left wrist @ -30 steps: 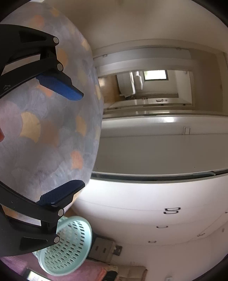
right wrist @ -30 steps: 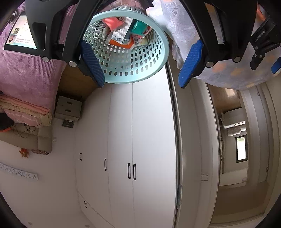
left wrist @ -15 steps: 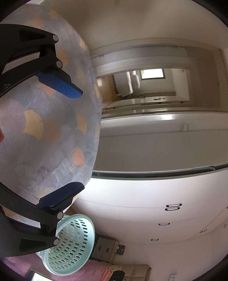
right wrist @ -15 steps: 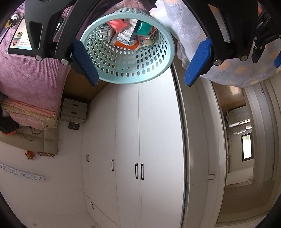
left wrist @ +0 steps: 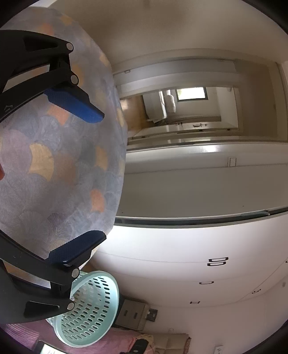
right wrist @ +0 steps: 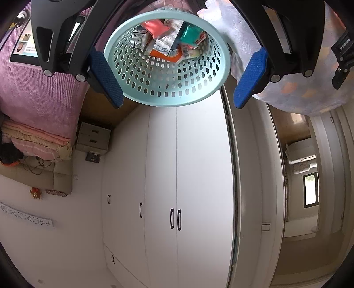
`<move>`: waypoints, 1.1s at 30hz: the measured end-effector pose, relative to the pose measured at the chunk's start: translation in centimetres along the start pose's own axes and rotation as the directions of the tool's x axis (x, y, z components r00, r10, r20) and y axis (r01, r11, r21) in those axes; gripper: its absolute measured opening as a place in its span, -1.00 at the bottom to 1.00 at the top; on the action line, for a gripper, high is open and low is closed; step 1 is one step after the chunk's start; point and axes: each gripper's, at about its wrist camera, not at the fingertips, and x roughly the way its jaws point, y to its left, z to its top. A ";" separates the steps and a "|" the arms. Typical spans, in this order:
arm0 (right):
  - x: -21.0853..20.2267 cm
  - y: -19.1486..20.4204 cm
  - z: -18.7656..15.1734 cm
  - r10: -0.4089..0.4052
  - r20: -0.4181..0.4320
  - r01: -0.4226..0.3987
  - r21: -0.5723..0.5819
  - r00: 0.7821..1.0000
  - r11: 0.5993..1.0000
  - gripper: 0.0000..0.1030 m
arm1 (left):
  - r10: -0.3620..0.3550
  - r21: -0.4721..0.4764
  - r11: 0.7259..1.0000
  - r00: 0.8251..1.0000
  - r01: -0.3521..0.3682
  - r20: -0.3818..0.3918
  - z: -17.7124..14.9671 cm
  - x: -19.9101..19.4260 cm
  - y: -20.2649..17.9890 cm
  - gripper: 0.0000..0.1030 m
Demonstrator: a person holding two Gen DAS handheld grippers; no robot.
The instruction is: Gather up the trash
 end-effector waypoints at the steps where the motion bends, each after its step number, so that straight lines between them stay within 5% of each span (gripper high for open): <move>1: 0.2 -0.1 0.0 0.004 0.000 -0.004 0.004 1.000 1.000 0.85 | -0.002 -0.003 1.000 1.000 0.002 -0.008 0.0 0.1 0.1 0.84; 9: 1.6 -0.7 -0.4 0.014 -0.026 -0.014 0.014 1.000 1.000 0.85 | -0.002 0.015 1.000 1.000 0.002 -0.019 -0.4 0.1 -0.4 0.84; 14: 2.4 -1.1 -0.6 -0.009 -0.037 0.009 -0.002 0.999 1.000 0.85 | 0.089 0.055 0.994 0.996 -0.089 0.001 -0.4 -0.1 -0.9 0.84; 33: 3.0 -1.2 -0.6 -0.011 -0.051 0.010 -0.006 0.999 1.000 0.85 | 0.063 -0.020 0.998 0.997 -0.063 -0.038 -0.1 -0.1 0.7 0.84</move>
